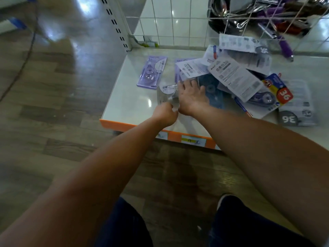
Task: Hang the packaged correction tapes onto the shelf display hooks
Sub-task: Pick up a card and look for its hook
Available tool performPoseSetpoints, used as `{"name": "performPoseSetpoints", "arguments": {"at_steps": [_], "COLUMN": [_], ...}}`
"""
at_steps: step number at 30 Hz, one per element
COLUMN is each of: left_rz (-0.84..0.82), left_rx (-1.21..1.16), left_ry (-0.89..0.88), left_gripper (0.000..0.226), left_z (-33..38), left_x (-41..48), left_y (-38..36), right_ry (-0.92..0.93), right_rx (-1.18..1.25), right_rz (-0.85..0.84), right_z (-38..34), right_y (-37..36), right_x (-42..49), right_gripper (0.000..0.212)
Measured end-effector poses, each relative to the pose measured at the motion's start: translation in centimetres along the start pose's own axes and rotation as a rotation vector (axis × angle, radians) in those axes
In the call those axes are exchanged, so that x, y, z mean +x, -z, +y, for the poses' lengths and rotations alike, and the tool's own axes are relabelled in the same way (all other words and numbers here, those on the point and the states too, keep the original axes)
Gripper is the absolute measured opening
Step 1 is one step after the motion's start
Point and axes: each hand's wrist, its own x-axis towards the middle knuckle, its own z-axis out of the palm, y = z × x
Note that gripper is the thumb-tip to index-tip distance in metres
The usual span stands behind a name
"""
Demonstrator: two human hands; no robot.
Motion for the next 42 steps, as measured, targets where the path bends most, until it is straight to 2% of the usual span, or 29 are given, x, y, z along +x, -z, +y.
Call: {"name": "performPoseSetpoints", "arguments": {"at_steps": [3,5,9,13,16,20,22,24,29,32,37,42], "left_rz": [0.029,0.047,0.054,0.065,0.051,0.044,0.016,-0.022,-0.081,-0.115,-0.125,-0.228], "left_rx": [-0.248,-0.455,-0.814,-1.036,-1.140,-1.178,-1.204,-1.172,-1.024,-1.089,-1.130,-1.086], "left_ry": [0.124,0.229,0.349,0.411,0.467,0.469,0.459,0.451,0.445,0.398,0.306,0.324], "left_gripper": [0.022,0.019,0.031,0.020,0.013,0.015,0.020,0.021,0.032,0.035,0.039,0.031], "left_z": [0.0,0.2,0.0,0.3,0.4,0.2,0.1,0.0,0.3,0.3,0.3,1.8], "left_x": [0.1,0.1,0.4,-1.4,-1.9,-2.5,-2.8,-3.0,-3.8,-4.6,-7.9,-15.5], "left_y": [-0.6,-1.1,-2.3,-2.2,-2.1,-2.1,-2.0,-2.0,-1.9,-0.7,3.1,8.6], "right_ry": [-0.077,-0.067,-0.033,-0.078,-0.112,-0.146,-0.146,-0.158,-0.226,-0.241,-0.279,-0.351], "right_rx": [-0.065,-0.048,0.141,0.077,0.067,0.091,0.271,0.474,0.823,1.042,1.255,1.371], "right_rz": [0.013,0.032,-0.056,-0.127,-0.145,0.035,0.022,-0.061,-0.089,-0.077,-0.125,-0.232], "right_z": [-0.9,-1.1,-0.4,0.7,0.8,0.5,0.5,0.3,0.1,-0.1,-1.2,-2.2], "right_y": [0.4,0.1,0.0,0.0,0.0,0.6,1.4,2.0,3.7,5.3,7.0,11.0], "right_x": [-0.1,0.1,0.2,-0.7,-1.3,-1.5,-1.8,-2.4,-3.0,-3.4,-5.9,-12.9], "right_gripper": [0.060,0.058,0.063,0.074,0.072,0.048,0.036,0.028,0.024,0.026,0.025,0.018]}}
